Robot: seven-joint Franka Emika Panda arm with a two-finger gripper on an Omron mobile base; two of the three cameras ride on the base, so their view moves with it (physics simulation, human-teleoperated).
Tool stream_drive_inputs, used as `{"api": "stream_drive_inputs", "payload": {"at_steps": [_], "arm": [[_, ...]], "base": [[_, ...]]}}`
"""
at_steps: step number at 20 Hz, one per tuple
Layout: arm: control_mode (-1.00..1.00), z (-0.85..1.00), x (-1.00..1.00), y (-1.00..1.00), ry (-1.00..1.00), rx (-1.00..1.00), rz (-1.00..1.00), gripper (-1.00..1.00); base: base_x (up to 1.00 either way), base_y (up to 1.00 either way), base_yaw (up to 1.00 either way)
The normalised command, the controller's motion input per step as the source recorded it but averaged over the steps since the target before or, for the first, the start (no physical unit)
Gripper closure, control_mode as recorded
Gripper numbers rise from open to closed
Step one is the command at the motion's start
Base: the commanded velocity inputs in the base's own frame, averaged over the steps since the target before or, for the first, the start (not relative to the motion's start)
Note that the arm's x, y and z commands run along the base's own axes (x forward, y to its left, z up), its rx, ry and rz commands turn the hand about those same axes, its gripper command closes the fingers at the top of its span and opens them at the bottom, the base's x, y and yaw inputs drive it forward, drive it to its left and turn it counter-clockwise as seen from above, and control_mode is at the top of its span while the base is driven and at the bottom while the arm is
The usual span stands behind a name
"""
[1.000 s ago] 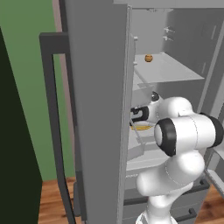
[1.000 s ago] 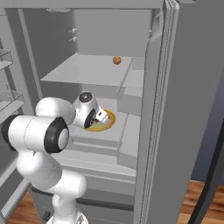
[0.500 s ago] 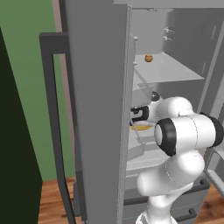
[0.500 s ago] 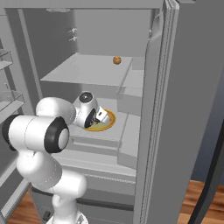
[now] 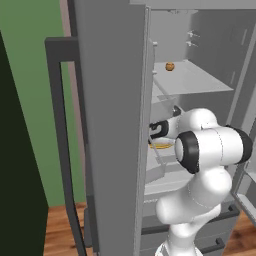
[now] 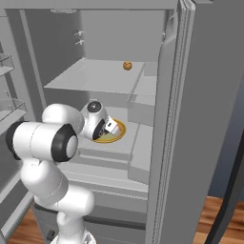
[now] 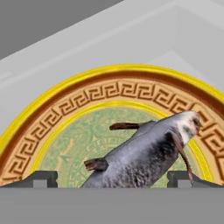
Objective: Retrieve the fish from the fridge and place it on the saucepan with marinade on the stove.
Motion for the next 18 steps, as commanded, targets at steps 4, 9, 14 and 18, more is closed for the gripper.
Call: {"api": "stream_drive_inputs", "payload": {"at_steps": [4,9,14,18], "arm": [[-1.0,-0.22,0.04,0.0,0.0,0.0,0.0,-1.0],[-1.0,-0.28,0.04,0.0,0.0,0.0,0.0,1.0],[-1.0,-0.15,0.08,0.0,-0.01,0.0,0.0,1.0],[-1.0,0.0,0.0,0.0,0.0,0.0,0.0,1.0]], "base": [[0.0,0.0,0.0],[0.0,0.0,0.0],[0.0,0.0,0.0],[0.0,0.0,0.0]]}}
